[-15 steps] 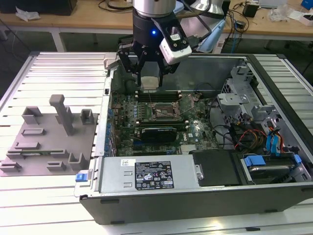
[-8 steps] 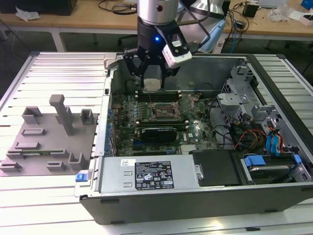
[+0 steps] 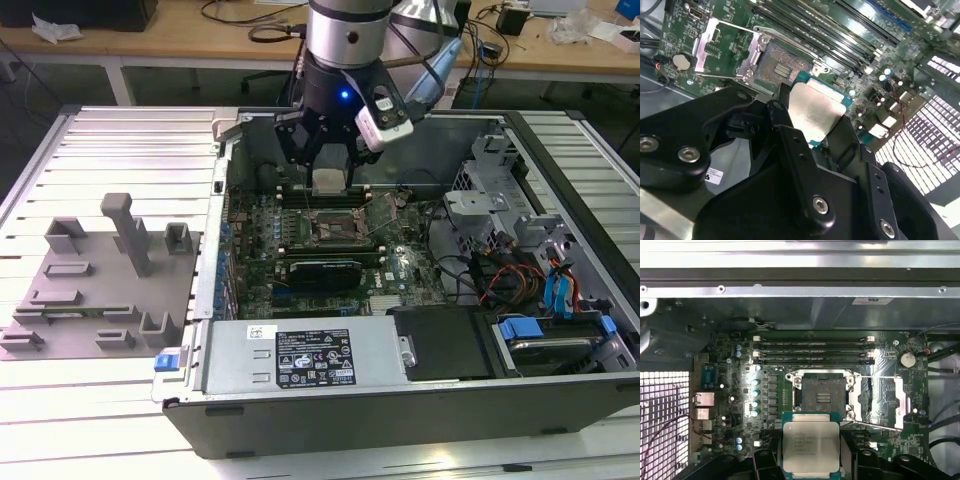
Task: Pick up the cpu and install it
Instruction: 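Pick up the cpu and move it towards the insertion slot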
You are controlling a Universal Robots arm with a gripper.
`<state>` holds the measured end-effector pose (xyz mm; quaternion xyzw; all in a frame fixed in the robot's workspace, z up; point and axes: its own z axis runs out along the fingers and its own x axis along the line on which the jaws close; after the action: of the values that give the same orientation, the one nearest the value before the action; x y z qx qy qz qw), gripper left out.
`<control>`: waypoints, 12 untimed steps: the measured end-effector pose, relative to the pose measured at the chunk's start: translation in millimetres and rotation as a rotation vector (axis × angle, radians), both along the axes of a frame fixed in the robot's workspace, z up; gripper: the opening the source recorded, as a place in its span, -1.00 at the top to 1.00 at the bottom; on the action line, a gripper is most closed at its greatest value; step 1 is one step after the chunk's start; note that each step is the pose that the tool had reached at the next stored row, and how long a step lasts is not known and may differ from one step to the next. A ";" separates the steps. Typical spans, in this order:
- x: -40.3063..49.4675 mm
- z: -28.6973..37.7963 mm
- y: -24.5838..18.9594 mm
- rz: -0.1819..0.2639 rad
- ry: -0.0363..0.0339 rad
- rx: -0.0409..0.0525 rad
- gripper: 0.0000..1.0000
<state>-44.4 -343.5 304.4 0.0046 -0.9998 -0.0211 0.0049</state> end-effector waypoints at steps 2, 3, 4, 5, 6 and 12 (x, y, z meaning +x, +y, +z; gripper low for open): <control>6.3 -9.9 0.5 0.014 -0.0002 -0.0007 -0.09; 7.9 -13.5 0.5 0.015 -0.0002 -0.0005 -0.09; 9.3 -16.8 0.5 0.015 -0.0003 -0.0005 -0.09; 11.5 -20.8 0.5 0.015 -0.0002 -0.0005 -0.09; 12.4 -22.5 0.5 0.015 -0.0003 -0.0006 -0.09; 13.3 -24.4 0.5 0.015 -0.0003 -0.0006 -0.09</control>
<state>-31.1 -343.0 280.1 0.0119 -0.9997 -0.0208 0.0049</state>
